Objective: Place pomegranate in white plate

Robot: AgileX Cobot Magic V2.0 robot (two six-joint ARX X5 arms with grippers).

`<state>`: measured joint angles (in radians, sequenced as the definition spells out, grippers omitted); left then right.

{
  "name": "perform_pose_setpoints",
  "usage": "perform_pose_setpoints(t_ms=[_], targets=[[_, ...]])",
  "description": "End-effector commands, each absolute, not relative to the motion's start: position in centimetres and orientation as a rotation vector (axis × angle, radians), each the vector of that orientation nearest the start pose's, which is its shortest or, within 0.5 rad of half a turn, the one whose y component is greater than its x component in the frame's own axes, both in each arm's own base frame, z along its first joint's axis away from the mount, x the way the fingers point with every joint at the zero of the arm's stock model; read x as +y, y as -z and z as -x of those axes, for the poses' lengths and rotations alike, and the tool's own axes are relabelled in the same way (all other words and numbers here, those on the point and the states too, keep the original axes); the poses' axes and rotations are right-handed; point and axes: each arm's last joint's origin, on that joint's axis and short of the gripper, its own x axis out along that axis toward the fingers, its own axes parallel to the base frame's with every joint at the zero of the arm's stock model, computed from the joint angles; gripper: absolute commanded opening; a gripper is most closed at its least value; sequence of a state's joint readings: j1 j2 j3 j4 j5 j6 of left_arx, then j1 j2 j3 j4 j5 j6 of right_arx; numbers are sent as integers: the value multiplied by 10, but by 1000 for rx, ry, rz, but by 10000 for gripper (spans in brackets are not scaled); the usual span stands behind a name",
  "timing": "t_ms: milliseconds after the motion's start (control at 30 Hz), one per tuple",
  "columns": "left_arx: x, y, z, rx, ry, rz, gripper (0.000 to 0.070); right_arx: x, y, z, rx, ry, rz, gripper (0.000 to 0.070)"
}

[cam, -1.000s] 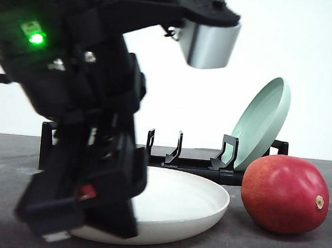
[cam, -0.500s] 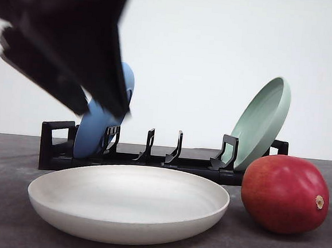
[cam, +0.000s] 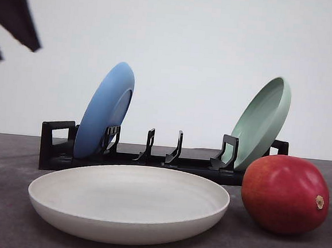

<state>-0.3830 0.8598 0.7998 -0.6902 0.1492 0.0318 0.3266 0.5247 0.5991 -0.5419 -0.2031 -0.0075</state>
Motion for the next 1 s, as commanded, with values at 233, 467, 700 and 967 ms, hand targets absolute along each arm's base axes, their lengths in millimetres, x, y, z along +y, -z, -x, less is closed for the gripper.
perform_pose_setpoints(t_ms=[233,467,700,967], targets=[[-31,-293,-158,682,315,-7,464,54,-269,-111,602,-575,-154,371],[-31,-295,-158,671,307,10,464,80,-263,-127,790,-523,-86,373],[-31,-295,-158,671,307,10,463,114,-259,-153,967,-462,2,401],[-31,-295,-158,671,307,10,463,136,-240,-179,1072,-430,28,582]])
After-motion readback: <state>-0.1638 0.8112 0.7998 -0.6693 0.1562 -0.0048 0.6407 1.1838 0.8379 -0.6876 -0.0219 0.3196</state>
